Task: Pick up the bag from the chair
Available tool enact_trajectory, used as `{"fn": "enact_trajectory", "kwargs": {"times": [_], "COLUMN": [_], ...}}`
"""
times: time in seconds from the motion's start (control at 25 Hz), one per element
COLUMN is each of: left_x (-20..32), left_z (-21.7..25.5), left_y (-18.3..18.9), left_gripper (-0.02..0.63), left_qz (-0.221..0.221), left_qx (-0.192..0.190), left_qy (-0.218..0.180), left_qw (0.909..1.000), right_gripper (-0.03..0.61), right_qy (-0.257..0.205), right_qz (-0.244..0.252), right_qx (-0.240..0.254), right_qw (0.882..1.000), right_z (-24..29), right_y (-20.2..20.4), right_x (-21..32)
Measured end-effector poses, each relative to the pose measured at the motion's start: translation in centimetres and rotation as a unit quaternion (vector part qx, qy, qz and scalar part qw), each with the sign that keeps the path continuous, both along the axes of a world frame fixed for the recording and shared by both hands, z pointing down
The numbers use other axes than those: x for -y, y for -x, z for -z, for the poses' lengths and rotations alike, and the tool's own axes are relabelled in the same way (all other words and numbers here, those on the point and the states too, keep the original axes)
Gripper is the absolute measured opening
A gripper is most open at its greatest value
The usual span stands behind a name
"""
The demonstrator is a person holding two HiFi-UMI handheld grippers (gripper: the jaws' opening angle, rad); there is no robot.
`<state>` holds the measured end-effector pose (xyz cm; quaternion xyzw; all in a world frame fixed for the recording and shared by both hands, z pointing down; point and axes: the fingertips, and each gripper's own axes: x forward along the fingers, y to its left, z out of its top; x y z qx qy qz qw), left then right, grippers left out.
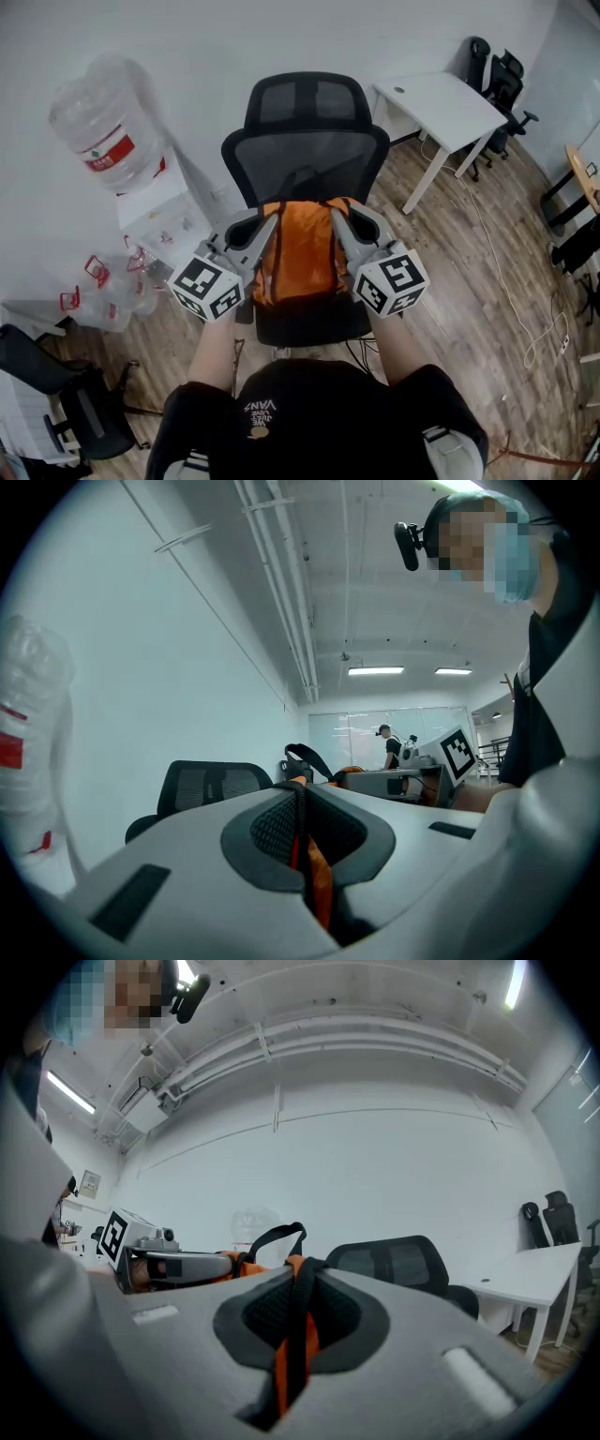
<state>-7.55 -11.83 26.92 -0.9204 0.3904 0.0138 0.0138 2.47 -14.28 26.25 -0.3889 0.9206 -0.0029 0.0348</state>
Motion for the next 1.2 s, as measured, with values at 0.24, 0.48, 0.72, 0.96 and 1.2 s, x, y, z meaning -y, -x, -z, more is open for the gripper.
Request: {"fn": "enact_trajectory", "kwargs": {"times": [0.24, 0.48, 0.72, 0.96, 1.2], "left_x": [-0.9, -1.6, -1.9, -1.8, -1.6], "left_z": [1.3, 2.3, 2.7, 2.7, 2.5], "left_y": [0.3, 0.6, 0.7, 0.6, 0.5], "left_gripper": [0.020, 0.020, 0.020, 0.020, 0.020], "left_qz": [-0.003, -0.001, -0.006, -0.009, -0.010], "left_qx": [0.005, 0.001, 0.000, 0.000, -0.002], "left_qy": [-0.015, -0.025, -0.028, -0.030, -0.026], "left_qw": [0.9999, 0.9997, 0.9996, 0.9995, 0.9996], "right_gripper": [0.008, 0.008, 0.008, 0.008, 0.008], "right_qy": [-0.007, -0.014, -0.022, -0.028, -0.026], "right_qz": [0.003, 0.006, 0.005, -0.003, -0.006], "right_qx": [0.006, 0.008, 0.007, 0.002, -0.002], "right_qw": [1.000, 1.000, 1.000, 1.000, 1.000], "right_z": [1.2, 2.0, 2.5, 2.6, 2.3], "right_y": [0.3, 0.5, 0.6, 0.5, 0.5], "right_x": [-0.8, -1.5, -1.8, -1.7, -1.5]}}
